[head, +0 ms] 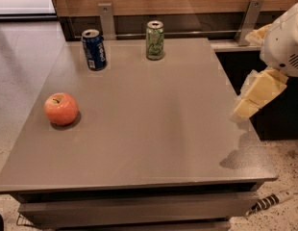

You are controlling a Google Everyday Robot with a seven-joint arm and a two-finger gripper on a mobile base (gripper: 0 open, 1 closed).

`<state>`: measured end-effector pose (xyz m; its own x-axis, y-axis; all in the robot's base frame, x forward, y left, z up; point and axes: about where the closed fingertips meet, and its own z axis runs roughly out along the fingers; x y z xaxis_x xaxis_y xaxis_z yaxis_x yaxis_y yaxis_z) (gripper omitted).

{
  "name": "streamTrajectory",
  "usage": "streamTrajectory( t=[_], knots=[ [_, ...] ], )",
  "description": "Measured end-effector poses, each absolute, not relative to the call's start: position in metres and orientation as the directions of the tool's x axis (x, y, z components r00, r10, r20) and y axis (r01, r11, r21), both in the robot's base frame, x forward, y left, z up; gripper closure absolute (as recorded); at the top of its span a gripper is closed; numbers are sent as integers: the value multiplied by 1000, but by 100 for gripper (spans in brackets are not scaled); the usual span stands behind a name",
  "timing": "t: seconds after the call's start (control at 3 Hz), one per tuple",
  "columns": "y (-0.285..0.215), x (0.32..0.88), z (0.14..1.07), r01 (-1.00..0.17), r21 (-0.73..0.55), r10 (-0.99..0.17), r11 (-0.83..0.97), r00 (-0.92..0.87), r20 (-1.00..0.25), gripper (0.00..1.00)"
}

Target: Pick pepsi can

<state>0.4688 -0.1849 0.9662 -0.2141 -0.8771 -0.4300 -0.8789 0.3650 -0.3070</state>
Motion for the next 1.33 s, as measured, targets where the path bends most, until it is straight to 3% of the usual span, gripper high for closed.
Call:
streamTrajectory(
  t=[0.67,1.33],
  knots=[
    [-133,497,948,-825,-276,-684,494,-173,-708,0],
    [-108,548,968,-707,-261,-441,657,-80,-894,0]
  ],
)
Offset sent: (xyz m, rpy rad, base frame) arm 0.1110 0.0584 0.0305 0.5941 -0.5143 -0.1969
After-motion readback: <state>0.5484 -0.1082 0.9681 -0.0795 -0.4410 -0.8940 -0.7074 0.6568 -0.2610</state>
